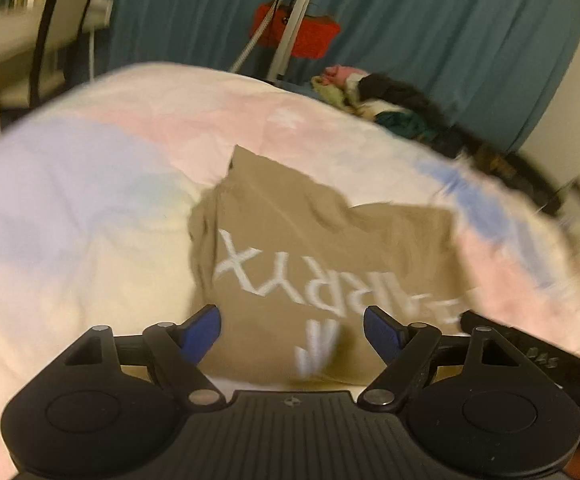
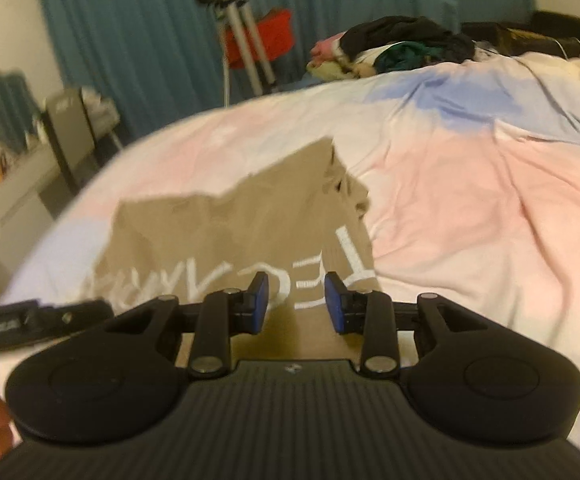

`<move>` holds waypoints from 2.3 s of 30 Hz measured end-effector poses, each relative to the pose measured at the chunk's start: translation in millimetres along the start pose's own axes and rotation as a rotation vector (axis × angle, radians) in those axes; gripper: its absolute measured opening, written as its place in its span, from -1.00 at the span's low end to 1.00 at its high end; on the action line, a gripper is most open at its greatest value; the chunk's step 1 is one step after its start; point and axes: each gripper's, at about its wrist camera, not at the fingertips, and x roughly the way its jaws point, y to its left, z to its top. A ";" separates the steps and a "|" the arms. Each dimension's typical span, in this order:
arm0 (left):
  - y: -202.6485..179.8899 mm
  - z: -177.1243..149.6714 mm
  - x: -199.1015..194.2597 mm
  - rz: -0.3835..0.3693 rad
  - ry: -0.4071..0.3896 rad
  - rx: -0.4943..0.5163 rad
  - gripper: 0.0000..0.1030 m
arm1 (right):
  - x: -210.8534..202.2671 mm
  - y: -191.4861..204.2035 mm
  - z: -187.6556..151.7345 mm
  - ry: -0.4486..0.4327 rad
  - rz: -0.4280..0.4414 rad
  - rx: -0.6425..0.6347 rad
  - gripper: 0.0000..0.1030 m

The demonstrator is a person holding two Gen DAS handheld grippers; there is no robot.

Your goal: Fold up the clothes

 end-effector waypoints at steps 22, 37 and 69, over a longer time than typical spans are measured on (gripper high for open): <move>55.5 -11.8 38.3 -0.178 0.045 -0.580 -0.55 | 62.3 -36.2 -46.4 0.239 0.471 0.835 1.00; 73.1 -13.4 42.7 -0.210 0.065 -0.683 -0.26 | 61.8 -58.5 -49.1 0.091 0.286 0.943 -0.61; -174.8 128.2 71.7 -0.461 0.178 -0.363 -0.65 | -94.1 -174.8 115.7 -0.187 0.121 0.820 -0.69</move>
